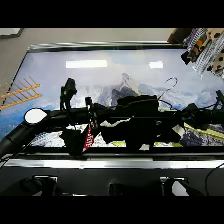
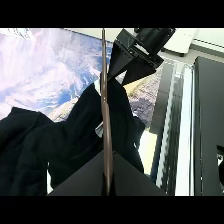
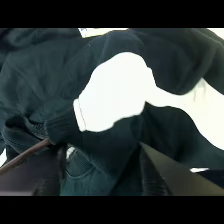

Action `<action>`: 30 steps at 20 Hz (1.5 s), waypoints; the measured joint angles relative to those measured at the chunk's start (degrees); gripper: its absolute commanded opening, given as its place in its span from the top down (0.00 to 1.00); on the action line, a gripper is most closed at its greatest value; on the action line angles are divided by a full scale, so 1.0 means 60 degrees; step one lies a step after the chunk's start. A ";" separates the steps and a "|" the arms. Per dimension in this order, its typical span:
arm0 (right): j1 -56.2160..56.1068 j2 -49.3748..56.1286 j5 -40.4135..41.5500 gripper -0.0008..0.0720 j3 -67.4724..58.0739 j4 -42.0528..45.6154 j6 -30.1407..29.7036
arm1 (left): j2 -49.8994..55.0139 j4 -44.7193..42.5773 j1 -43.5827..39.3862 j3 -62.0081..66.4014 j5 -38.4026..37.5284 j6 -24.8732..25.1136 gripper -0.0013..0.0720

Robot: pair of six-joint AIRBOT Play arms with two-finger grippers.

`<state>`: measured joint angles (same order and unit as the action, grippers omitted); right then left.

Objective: Fold the clothes and pants, and hang the long-sleeved shirts on hangers.

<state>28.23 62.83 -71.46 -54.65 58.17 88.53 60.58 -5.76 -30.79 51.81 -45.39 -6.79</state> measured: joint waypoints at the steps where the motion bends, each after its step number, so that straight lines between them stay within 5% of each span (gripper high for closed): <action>1: 0.0000 0.0058 0.0051 0.45 0.0004 -0.0087 -0.0055 | -0.0004 0.0000 0.0000 0.0000 0.0000 0.0000 0.95; 2: 0.0000 0.0102 0.0091 0.50 0.0011 -0.0138 -0.0109 | 0.0000 0.0000 0.0000 0.0000 0.0000 0.0000 0.95; 5: 0.0000 0.0171 0.0149 0.92 0.0015 -0.0255 -0.0251 | 0.0000 0.0000 0.0000 0.0000 0.0000 -0.0004 0.95; 15: 0.0000 -0.0557 -0.0273 0.93 -0.0302 -0.0754 -0.0557 | 0.0000 0.0000 0.0000 0.0000 -0.0007 -0.0007 0.95; 26: 0.0000 -0.2437 -0.1610 0.93 -0.1876 -0.2488 0.0215 | 0.0000 0.0124 -0.0328 0.0000 0.0022 -0.0004 0.95; 30: 0.0000 -0.3093 -0.1960 0.93 -0.1942 -0.2907 0.0484 | 0.0004 0.0929 -0.0783 0.0000 0.0495 0.0583 0.95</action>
<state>28.23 44.27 -83.22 -66.30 40.73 91.44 60.60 -0.19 -35.48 51.81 -42.41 -3.29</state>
